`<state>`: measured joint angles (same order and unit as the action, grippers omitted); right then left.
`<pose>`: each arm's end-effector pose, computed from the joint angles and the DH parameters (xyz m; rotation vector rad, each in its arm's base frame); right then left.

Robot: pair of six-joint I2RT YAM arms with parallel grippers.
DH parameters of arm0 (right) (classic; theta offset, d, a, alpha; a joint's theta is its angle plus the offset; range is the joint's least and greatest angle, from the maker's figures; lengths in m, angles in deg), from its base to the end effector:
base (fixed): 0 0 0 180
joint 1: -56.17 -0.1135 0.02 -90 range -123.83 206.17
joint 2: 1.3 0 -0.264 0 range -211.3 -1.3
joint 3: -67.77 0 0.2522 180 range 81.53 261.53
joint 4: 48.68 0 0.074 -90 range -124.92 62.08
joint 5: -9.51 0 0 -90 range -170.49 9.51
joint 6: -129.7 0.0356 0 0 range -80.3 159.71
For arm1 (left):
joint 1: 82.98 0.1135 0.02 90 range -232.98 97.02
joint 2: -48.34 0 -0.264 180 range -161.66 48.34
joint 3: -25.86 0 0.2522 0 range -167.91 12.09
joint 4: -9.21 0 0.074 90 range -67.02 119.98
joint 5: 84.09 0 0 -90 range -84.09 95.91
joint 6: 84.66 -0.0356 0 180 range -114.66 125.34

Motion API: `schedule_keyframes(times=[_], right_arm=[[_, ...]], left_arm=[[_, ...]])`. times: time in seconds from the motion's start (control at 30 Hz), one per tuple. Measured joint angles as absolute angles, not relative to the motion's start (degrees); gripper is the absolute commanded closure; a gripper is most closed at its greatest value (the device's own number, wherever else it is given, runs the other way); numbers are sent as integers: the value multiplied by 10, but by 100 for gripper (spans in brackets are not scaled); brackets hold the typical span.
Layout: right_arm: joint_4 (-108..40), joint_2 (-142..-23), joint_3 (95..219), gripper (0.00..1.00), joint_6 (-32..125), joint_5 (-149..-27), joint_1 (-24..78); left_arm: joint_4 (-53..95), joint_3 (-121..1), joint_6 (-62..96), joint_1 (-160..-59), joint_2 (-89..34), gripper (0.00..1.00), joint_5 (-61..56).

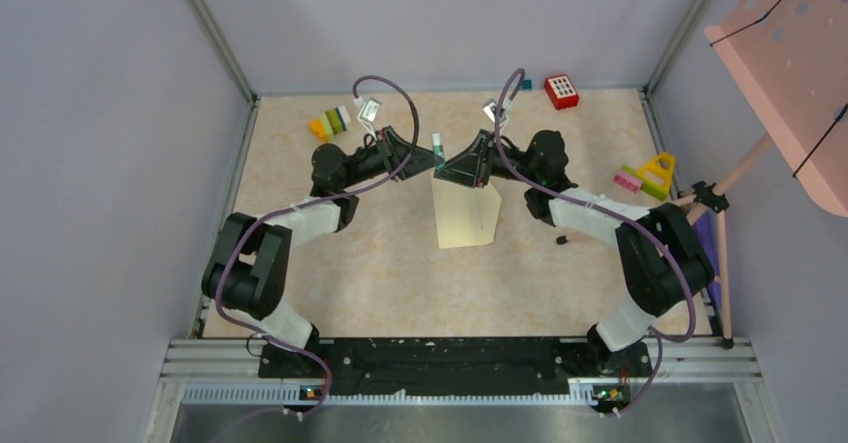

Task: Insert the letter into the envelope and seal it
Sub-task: Open the solid glue cap from the solid glue.

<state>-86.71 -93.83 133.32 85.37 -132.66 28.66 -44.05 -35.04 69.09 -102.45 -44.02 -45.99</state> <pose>0.2978 0.1868 0.2812 -0.6228 1.5691 1.6208 0.3066 -0.1381 0.2813 0.3695 1.5311 -1.7198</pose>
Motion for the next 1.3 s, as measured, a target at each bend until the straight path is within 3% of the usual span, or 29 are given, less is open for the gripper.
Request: schedule_keyframes(times=[0.1, 0.27, 0.37, 0.53, 0.7, 1.0, 1.2, 1.3], right_arm=[[-864, -939, 1333, 89, 858, -1325, 287], [-858, -939, 1333, 90, 849, -1329, 287], [-836, -938, 1333, 90, 828, -1334, 286], [-741, -924, 1340, 90, 760, -1344, 288], [-584, -882, 1366, 90, 641, -1351, 298], [-291, -821, 1409, 91, 367, -1367, 302], [-160, -819, 1409, 91, 237, -1365, 301], [-120, -819, 1409, 91, 194, -1359, 297]], left_arm=[[-445, -350, 687, -1025, -440, 81, -463], [-442, -350, 680, -1025, -438, 36, -466], [-426, -350, 670, -1025, -432, 23, -471], [-376, -350, 632, -1006, -407, 14, -490], [-284, -351, 556, -976, -365, 12, -515], [61, -442, 281, -961, -318, 1, -556], [234, -505, 154, -982, -319, 1, -590], [295, -521, 94, -1018, -321, 8, -590]])
